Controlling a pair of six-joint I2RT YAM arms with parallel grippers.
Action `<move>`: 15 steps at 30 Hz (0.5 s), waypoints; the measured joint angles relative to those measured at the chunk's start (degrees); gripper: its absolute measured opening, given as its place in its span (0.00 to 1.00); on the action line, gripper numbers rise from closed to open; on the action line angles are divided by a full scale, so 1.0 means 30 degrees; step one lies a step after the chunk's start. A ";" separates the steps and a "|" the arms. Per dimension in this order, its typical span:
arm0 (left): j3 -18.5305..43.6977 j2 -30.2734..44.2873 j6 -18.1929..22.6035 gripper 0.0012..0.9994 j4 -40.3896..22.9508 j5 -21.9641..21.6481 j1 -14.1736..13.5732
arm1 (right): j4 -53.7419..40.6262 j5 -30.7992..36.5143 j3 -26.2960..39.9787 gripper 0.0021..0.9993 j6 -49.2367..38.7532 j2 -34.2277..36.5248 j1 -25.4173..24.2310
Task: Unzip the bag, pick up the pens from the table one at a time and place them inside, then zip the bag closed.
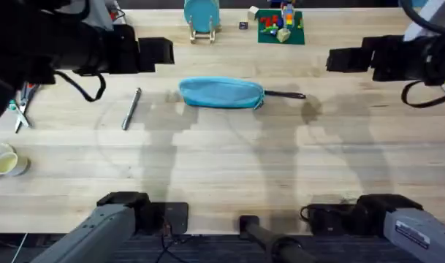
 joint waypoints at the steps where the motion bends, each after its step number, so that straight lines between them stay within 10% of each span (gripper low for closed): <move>1: 0.0000 0.0180 0.0000 0.99 0.0015 0.0000 0.0000 | 0.0007 0.0000 0.0000 1.00 0.0000 0.0051 0.0000; 10: 0.0007 0.1348 0.0239 0.99 0.0087 0.0092 0.0000 | 0.0080 0.0000 0.0007 1.00 0.0004 0.0051 0.0000; 15: 0.0007 0.1348 0.2826 0.99 0.0306 0.1888 0.0118 | 0.0080 0.0000 0.0007 1.00 0.0004 0.0051 0.0000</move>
